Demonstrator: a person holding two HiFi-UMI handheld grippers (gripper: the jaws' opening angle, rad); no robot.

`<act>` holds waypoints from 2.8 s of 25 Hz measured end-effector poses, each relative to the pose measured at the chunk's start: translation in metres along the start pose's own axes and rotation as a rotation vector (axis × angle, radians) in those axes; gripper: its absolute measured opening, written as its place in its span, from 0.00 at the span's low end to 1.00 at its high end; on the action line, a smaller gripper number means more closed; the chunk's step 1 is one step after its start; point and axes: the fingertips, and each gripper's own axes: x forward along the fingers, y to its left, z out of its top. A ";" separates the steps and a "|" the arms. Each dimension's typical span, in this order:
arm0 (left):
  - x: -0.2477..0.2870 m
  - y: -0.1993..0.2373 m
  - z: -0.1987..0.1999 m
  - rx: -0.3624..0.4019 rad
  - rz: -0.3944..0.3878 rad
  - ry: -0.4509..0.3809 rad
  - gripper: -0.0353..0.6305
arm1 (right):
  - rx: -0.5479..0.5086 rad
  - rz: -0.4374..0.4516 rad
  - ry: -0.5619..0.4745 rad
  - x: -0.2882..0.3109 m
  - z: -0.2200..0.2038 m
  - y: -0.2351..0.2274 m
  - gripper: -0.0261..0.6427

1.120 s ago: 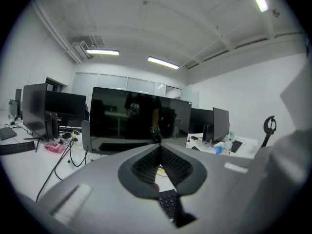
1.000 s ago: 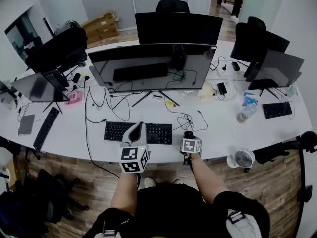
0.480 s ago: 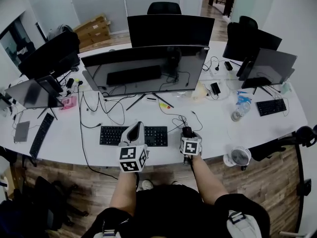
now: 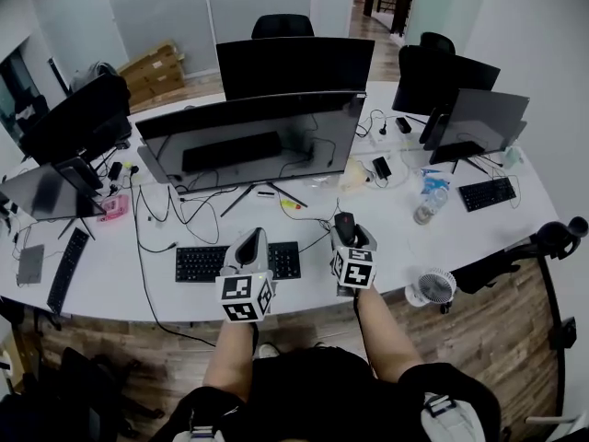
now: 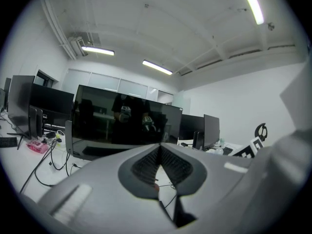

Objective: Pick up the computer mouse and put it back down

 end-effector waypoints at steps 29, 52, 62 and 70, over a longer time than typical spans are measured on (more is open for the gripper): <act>-0.006 -0.015 0.023 0.000 -0.030 -0.085 0.13 | -0.032 0.014 -0.288 -0.063 0.103 0.015 0.43; -0.027 0.016 0.005 0.005 0.102 -0.024 0.13 | -0.083 -0.023 0.407 0.034 -0.179 -0.007 0.43; -0.024 0.027 0.004 0.002 0.145 -0.013 0.13 | -0.152 0.007 0.544 0.044 -0.220 -0.003 0.44; -0.017 0.023 0.007 -0.007 0.126 -0.027 0.13 | -0.046 0.045 0.252 0.029 -0.127 0.002 0.47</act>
